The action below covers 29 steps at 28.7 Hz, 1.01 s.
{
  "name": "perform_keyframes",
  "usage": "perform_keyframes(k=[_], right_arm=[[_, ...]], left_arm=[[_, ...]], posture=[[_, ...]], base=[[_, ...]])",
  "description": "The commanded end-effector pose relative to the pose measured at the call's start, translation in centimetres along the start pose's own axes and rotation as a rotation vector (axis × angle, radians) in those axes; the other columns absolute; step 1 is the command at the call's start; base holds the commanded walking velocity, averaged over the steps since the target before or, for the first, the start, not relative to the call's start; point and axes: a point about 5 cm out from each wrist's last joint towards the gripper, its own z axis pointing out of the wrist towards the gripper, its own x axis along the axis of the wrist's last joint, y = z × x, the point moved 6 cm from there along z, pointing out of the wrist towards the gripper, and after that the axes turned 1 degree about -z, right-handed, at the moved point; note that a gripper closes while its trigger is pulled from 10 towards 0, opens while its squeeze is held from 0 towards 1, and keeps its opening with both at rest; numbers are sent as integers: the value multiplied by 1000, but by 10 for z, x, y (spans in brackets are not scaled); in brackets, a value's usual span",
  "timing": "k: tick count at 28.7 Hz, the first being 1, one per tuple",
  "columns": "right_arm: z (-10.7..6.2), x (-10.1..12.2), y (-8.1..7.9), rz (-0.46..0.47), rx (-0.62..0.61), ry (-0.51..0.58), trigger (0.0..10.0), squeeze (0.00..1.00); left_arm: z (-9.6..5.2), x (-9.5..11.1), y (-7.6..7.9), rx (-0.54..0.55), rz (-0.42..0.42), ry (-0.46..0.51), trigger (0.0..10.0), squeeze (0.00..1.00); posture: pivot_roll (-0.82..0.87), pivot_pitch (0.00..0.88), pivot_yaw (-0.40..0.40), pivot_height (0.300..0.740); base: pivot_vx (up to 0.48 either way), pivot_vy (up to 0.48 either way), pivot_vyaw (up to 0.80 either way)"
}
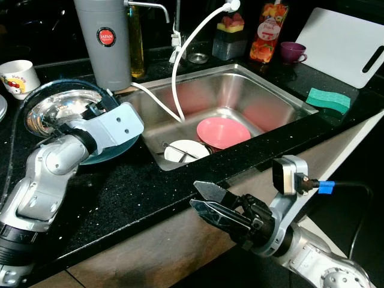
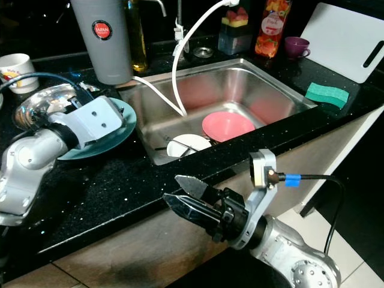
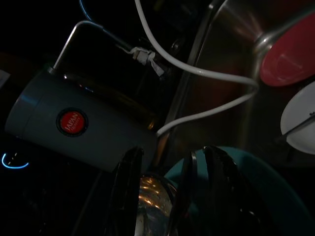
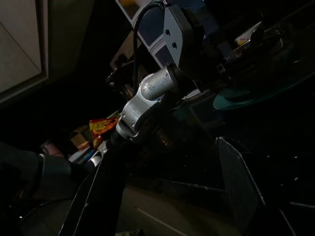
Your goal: Kitchen organization
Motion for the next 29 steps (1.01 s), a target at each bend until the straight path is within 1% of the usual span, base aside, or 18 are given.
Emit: perform_keyframes(k=[1,6,7,12,15,22,26,27,29], right_arm=[[-2,3,-1,3,-7,4,10000,0],[-2,2,0,17,-8,0,10000,0],[-2,2,0,19,-4,-1,10000,0],[-1,2,-2,28,10,2,10000,0],[-1,3,-2,31,9,9,10000,0],[0,4,-1,30,6,16,10000,0],[0,4,-1,30,5,21,10000,0],[0,4,-1,30,5,21,10000,0],[1,4,0,32,4,25,10000,0]], left_arm=[[-3,-9,1,-4,13,-38,10000,0],[-2,-17,5,-21,40,-70,10000,0],[-2,-18,5,-21,43,-73,0,0],[-2,-20,5,-26,54,-81,0,0],[-3,-24,1,-18,64,-93,0,0],[-2,-24,0,-13,70,-96,0,0],[-2,-22,-9,22,80,-96,0,0],[-2,-22,-9,22,80,-96,0,0],[-3,-21,-15,44,90,-96,0,0]], posture=[[84,7,-18,740],[82,6,-17,740],[82,6,-17,740],[85,7,-15,740],[85,8,-13,740],[84,10,-4,740],[85,11,0,740],[85,11,0,740],[88,9,1,740]], base=[[0,0,0],[0,0,0],[0,0,0],[0,0,0],[0,0,0],[0,0,0],[0,0,0],[0,0,0],[0,0,0]])
